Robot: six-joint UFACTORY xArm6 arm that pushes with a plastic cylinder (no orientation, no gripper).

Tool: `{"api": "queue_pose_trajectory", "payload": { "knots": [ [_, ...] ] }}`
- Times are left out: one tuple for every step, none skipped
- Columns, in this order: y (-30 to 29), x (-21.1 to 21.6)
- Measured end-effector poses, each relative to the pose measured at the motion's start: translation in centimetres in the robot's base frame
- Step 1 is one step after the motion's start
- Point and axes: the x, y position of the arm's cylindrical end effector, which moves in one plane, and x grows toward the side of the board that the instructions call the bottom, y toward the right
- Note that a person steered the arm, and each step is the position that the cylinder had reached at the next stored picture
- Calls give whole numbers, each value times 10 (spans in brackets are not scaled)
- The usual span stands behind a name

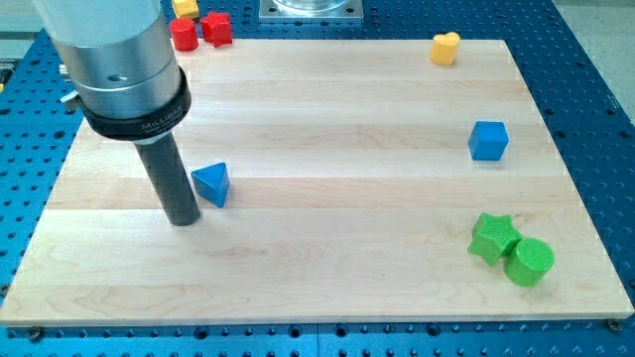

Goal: Push the blue triangle to the left aide of the cube

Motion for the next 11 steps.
{"api": "queue_pose_trajectory", "payload": {
  "knots": [
    [-6, 17],
    [-4, -12],
    [79, -54],
    [154, -70],
    [79, -60],
    [36, -64],
    [74, -96],
    [192, -96],
    [202, -96],
    [185, -113],
    [238, -120]
  ]
}}
